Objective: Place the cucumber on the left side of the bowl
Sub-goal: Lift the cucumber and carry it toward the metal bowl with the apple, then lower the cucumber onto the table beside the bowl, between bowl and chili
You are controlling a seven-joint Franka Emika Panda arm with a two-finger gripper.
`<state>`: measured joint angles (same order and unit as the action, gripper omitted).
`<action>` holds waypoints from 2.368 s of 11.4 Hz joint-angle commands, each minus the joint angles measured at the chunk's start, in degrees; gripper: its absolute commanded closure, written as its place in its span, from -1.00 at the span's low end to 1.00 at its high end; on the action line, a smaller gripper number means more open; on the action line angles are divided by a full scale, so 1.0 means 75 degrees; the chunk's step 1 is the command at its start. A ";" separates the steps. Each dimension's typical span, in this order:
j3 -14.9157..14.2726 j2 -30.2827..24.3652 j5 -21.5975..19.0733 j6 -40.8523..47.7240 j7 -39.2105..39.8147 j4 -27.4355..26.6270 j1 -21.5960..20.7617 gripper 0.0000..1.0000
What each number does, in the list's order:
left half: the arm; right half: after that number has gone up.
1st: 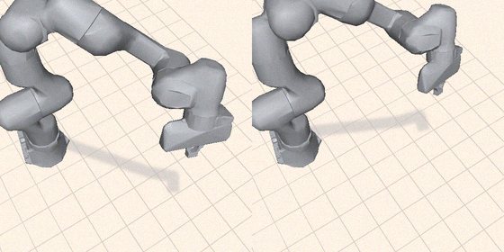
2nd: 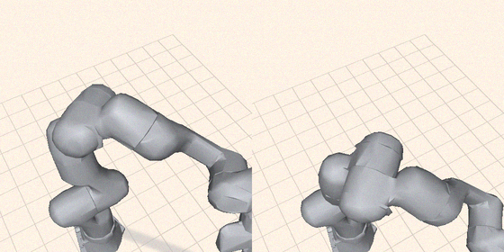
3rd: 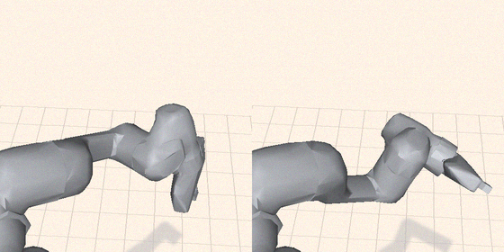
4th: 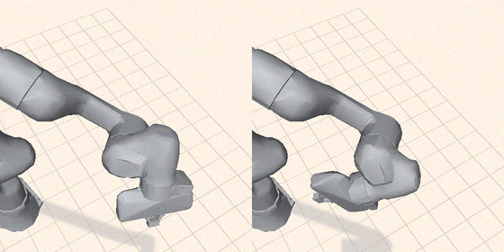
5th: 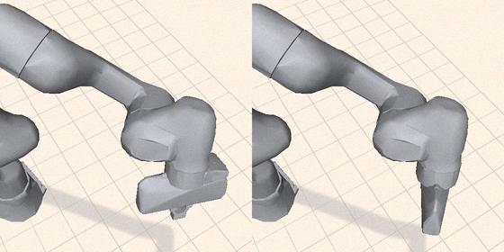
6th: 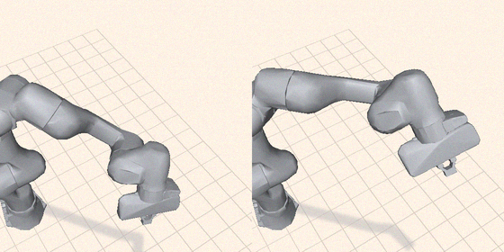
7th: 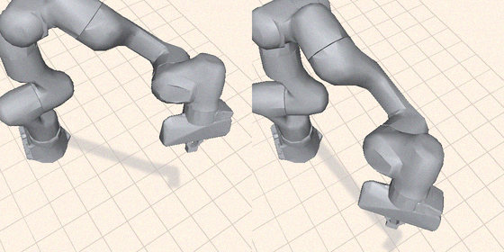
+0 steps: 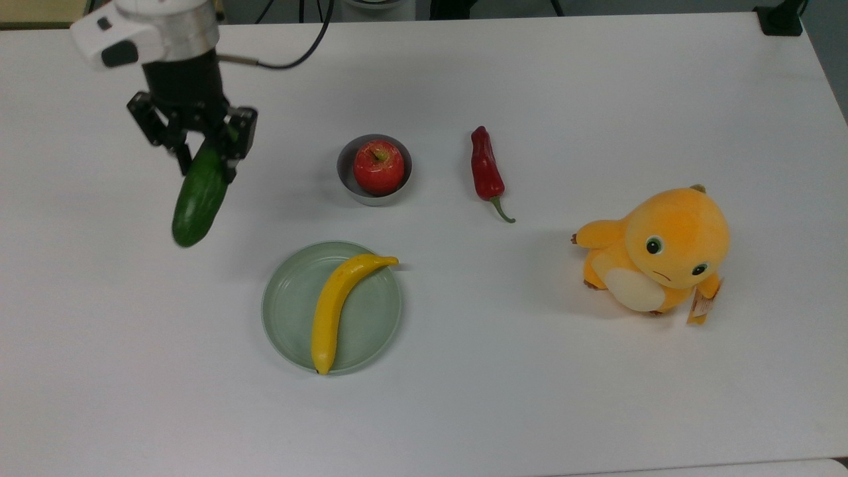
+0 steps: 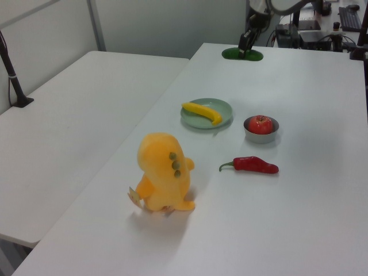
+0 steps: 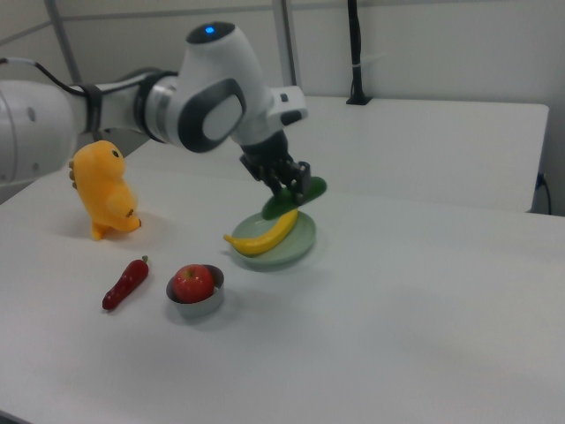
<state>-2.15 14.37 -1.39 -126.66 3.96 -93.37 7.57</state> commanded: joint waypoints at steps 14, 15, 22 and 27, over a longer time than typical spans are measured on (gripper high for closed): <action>0.1973 -0.1201 -0.0014 0.1048 -0.0549 -0.2289 -0.1419 1.00; 0.2078 -0.1189 0.0091 0.0742 -0.0563 -0.2583 -0.1442 1.00; 0.2091 -0.0650 0.1251 -0.0489 -0.1405 -0.3311 -0.1466 1.00; 0.2080 -0.0521 0.1404 -0.0550 -0.1663 -0.3265 -0.1360 0.88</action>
<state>13.38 10.99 7.97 -129.29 -5.84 -117.28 -3.04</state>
